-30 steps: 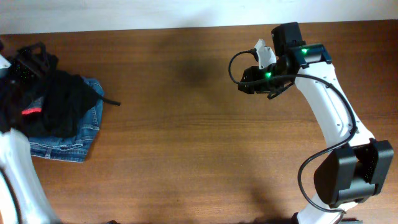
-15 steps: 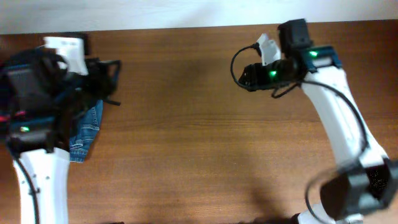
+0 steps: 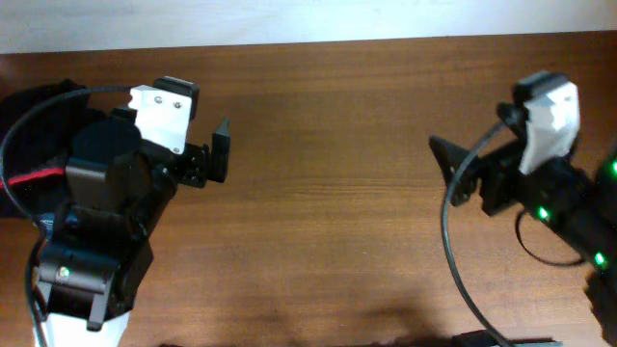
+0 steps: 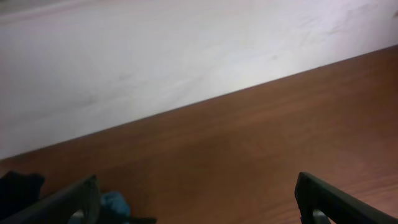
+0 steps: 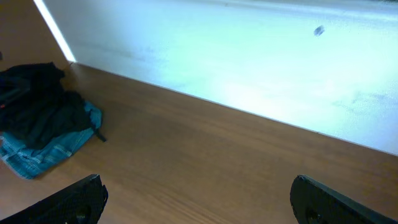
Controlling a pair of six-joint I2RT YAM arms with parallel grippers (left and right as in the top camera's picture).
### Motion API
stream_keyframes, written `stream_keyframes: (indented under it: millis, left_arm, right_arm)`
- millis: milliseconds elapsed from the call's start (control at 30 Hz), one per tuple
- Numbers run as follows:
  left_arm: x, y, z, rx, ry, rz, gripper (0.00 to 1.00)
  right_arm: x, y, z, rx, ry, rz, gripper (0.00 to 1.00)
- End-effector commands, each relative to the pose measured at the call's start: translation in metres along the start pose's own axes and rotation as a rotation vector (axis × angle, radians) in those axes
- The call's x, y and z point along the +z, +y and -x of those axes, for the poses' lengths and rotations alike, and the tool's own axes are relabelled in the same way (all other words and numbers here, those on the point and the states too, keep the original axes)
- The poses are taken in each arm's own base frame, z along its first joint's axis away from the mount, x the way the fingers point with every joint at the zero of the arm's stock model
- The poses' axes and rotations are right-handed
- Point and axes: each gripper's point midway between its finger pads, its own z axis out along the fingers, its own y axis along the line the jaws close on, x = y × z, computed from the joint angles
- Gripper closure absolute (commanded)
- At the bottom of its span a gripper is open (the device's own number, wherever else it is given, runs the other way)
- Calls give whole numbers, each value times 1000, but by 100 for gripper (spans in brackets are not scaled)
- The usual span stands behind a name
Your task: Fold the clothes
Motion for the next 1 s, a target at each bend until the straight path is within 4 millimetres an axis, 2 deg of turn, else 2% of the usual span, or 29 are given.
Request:
stream_keyframes:
  millis: [0,133,433,667,800,967]
  left_arm:
    - [8,3,-3,22,17,22,1]
    - [17,3,2,21,3,25,1]
    - [32,-1,-27,28,127,9,1]
    - [34,-4,-51,34,226,-4,1]
    - [34,-4,-54,34,239,-5,1]
    - [33,-4,-55,34,245,-6,1]
  right_arm:
    - [-11,-5,4,-21,-29,-48,1]
    - [-18,-3,8,-27,-55,-50,1]
    - [-18,-1,8,-24,-55,-39,1]
    - [-17,2,6,-20,-45,-24,1]
    - [-18,4,-6,-10,-2,-13,1]
    - [-27,-6,1,-48,-36,-85,1]
